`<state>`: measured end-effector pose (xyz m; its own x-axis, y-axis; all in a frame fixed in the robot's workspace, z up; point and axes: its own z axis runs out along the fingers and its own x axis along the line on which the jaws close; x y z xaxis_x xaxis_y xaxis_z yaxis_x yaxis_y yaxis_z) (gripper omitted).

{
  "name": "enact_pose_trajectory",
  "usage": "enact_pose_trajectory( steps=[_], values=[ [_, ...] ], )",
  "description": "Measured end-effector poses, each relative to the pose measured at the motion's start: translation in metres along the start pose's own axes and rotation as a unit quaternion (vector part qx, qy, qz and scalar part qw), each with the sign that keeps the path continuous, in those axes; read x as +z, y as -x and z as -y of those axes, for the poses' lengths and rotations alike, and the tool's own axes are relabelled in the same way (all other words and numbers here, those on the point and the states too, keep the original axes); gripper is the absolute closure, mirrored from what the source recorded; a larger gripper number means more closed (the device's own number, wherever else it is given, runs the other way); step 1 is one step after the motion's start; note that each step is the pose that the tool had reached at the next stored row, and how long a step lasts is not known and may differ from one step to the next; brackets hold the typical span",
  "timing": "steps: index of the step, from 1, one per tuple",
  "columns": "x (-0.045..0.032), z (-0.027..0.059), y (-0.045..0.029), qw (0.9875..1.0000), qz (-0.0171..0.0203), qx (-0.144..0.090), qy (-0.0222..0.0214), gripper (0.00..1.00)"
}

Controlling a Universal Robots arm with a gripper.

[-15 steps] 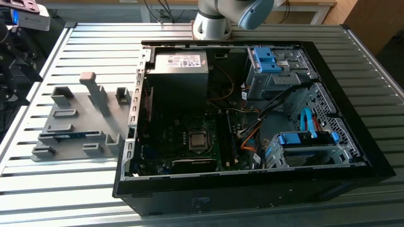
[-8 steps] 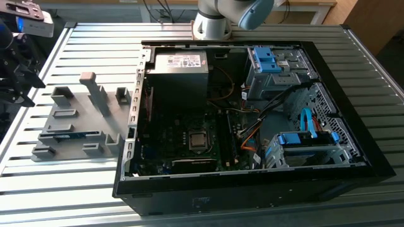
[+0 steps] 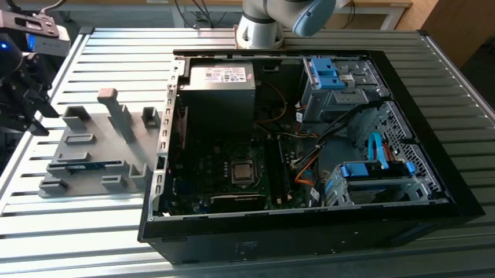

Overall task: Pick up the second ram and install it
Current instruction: 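Pick up the second ram and move it above second insertion slot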

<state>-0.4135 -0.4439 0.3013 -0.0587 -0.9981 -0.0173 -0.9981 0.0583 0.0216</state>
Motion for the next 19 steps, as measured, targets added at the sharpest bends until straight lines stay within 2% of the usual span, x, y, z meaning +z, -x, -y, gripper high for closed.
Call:
enact_pose_trajectory(
  steps=[2,3,10,15,19],
  values=[
    [0.0036,0.0002,-0.002,1.0,0.0,0.0,0.0,0.55],
    [0.0054,0.0003,-0.003,1.0,0.0,0.0,0.0,0.62],
    [0.0181,0.0007,-0.0059,1.0,0.0,0.0,-0.0002,0.62],
    [0.0248,0.0009,-0.0063,1.0,0.0003,0.0,-0.0053,0.62],
    [0.0319,0.0011,-0.0065,1.0,0.0004,0.002,-0.0061,0.62]
  ],
)
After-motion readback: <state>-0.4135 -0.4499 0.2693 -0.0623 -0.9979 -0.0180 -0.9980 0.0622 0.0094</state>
